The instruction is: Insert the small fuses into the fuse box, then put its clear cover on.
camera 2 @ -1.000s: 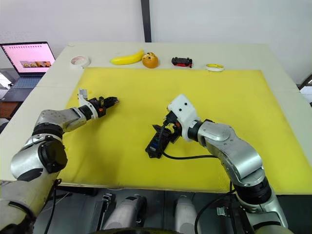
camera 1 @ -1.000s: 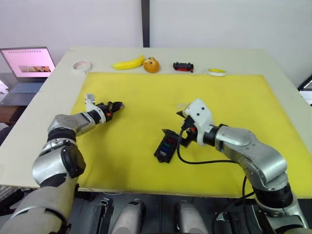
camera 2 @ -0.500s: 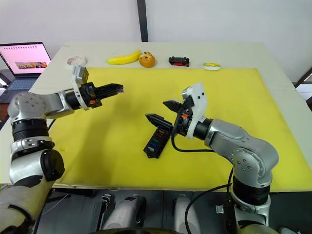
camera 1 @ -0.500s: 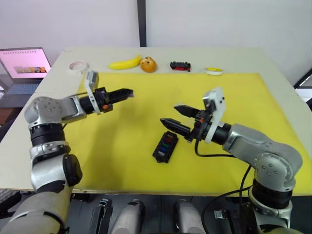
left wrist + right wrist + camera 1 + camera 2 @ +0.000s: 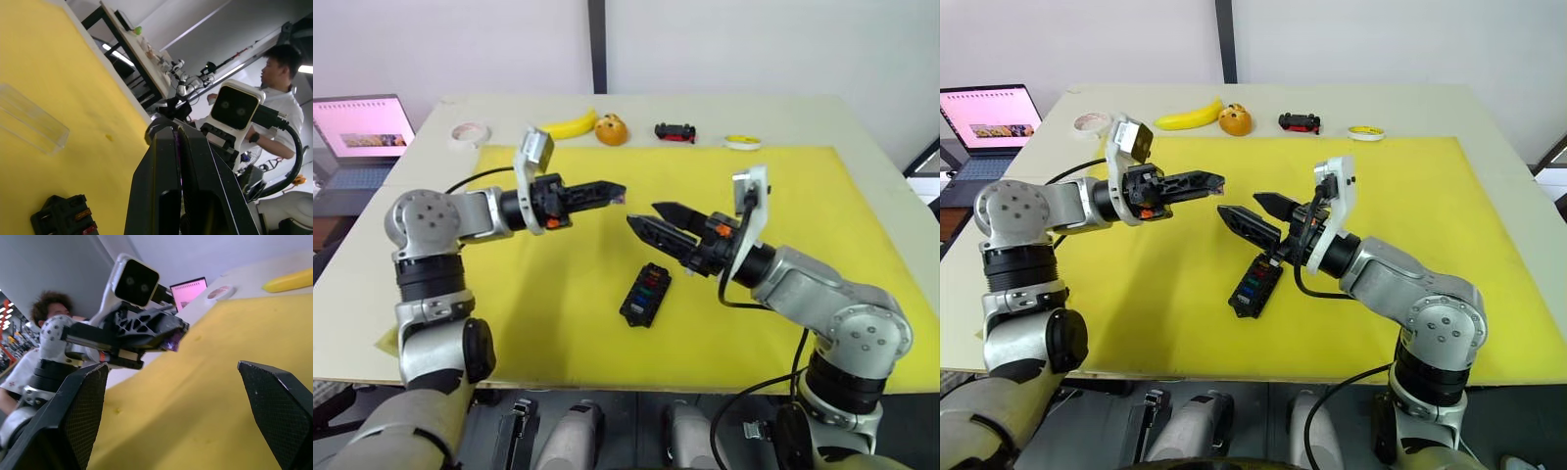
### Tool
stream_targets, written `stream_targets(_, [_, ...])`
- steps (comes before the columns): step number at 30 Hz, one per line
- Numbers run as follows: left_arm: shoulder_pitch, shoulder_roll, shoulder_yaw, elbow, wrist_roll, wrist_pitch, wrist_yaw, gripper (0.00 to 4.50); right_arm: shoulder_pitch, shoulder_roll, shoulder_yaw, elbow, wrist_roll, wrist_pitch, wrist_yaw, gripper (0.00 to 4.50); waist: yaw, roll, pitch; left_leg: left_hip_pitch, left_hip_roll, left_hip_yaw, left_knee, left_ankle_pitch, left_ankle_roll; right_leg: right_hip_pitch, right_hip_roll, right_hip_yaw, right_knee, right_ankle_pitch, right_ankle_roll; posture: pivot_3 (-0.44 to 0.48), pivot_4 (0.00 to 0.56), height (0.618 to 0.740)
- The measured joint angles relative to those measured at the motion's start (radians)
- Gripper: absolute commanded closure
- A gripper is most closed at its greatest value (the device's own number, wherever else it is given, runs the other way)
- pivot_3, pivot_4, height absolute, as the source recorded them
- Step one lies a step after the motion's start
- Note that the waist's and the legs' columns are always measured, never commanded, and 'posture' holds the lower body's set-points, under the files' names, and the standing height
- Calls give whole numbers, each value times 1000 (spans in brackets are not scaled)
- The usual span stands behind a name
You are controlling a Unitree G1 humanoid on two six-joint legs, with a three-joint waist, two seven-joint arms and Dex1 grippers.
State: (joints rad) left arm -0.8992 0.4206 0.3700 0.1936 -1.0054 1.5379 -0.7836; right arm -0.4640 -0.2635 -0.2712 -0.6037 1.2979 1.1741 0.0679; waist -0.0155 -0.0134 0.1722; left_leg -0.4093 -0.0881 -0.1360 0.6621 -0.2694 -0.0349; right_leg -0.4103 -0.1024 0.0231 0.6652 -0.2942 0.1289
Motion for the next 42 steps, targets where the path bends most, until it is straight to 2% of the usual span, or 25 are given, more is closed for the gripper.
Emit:
stream_targets(5, [48, 27, 38, -69, -63, 56, 18, 4418, 12, -71, 35, 1, 88, -38, -28, 0, -1, 0, 0, 0, 0, 0, 0, 0, 0, 0, 0, 0, 0, 0, 0, 0, 150, 740])
stream_targets(11, [158, 53, 98, -166, -282, 68, 156, 4418, 24, -151, 84, 3, 189, -75, -20, 0, -2, 0, 0, 0, 1, 0, 0, 0, 0, 0, 0, 1, 0, 0, 0, 0, 150, 740])
stream_targets(15, [243, 117, 113, -243, -549, 36, 316, 4418, 32, -202, 118, 5, 249, -99, 1, 0, -2, 0, 0, 0, 1, 0, 0, 0, 1, 0, -1, 2, 0, 0, 0, 0, 150, 740])
stream_targets(17, [314, 188, 63, -272, -728, -60, 433, 4418, 34, -230, 140, 6, 262, -113, 11, 0, -2, 0, 0, 0, 2, 0, 0, -1, 2, 0, -1, 3, -1, 0, 0, 0, 150, 740])
stream_targets(20, [399, 271, 4, -326, -893, -180, 539, 4418, 36, -251, 154, 19, 288, -132, 18, 0, 0, 0, 0, 0, 2, 0, 0, -1, 2, 0, -1, 3, -1, 0, 0, 0, 150, 740])
stream_targets(24, [434, 291, -15, -370, -938, -269, 555, 4418, 35, -283, 166, 26, 322, -150, 23, 0, 2, 0, 0, 0, 1, 1, 0, -1, 2, 1, -1, 3, -2, 0, -1, 0, 150, 740])
stream_targets(29, [420, 286, -126, -415, -940, -325, 535, 4418, 30, -288, 198, 42, 363, -185, 6, 0, 2, 0, 0, 0, 1, 1, 0, -2, 4, 1, 0, 3, -2, 0, -1, 0, 150, 740])
stream_targets(36, [410, 248, -196, -420, -848, -386, 467, 4418, 28, -289, 231, 42, 402, -238, -59, 0, 1, 0, 0, 0, 1, 2, 0, -2, 4, 1, 1, 2, -2, 0, -1, 0, 150, 740])
stream_targets(42, [380, 230, -202, -404, -824, -412, 457, 4418, 28, -290, 264, 41, 417, -268, -96, 0, 1, 0, 0, 0, 1, 2, 0, -2, 4, 1, 1, 2, -2, 0, -1, 0, 150, 740])
